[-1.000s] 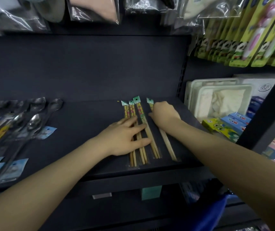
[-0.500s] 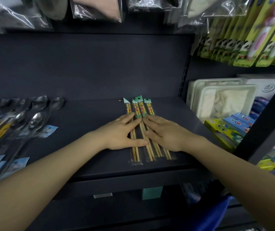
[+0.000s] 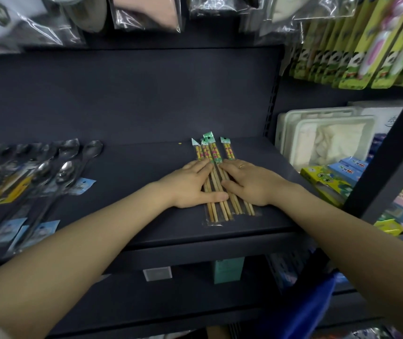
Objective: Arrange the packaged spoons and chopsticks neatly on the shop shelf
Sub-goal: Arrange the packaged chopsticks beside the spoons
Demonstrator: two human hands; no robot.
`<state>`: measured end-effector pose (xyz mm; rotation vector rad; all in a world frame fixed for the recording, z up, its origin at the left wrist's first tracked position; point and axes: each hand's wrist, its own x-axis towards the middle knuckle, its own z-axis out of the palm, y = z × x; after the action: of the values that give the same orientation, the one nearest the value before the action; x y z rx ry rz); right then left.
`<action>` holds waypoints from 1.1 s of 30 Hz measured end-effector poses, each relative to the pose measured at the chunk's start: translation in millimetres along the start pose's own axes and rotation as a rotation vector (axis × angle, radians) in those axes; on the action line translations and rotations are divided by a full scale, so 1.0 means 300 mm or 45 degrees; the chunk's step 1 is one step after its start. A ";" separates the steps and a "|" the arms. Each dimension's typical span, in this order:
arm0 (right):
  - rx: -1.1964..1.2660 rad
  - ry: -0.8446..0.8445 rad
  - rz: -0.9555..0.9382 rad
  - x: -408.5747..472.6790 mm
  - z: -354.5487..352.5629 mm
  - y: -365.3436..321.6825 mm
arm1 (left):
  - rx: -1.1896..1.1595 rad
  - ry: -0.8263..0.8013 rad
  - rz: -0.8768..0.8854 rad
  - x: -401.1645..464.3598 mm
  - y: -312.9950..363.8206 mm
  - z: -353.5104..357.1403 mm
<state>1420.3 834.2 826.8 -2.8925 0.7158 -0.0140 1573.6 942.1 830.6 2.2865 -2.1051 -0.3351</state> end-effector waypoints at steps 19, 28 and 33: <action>-0.079 0.726 -0.118 -0.159 -0.092 -0.363 | -0.004 0.951 -0.047 -0.584 -0.143 -0.014; -0.076 0.895 -0.049 -0.386 0.077 -0.762 | 0.082 0.918 -0.115 -1.079 -0.282 0.132; -0.084 0.626 -0.057 -0.399 0.113 -0.940 | 0.156 0.774 -0.243 -1.180 -0.382 0.144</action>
<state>1446.5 1141.0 841.5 -2.9899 0.7289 -0.7397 1654.3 1307.7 822.3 2.2608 -1.6445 0.4493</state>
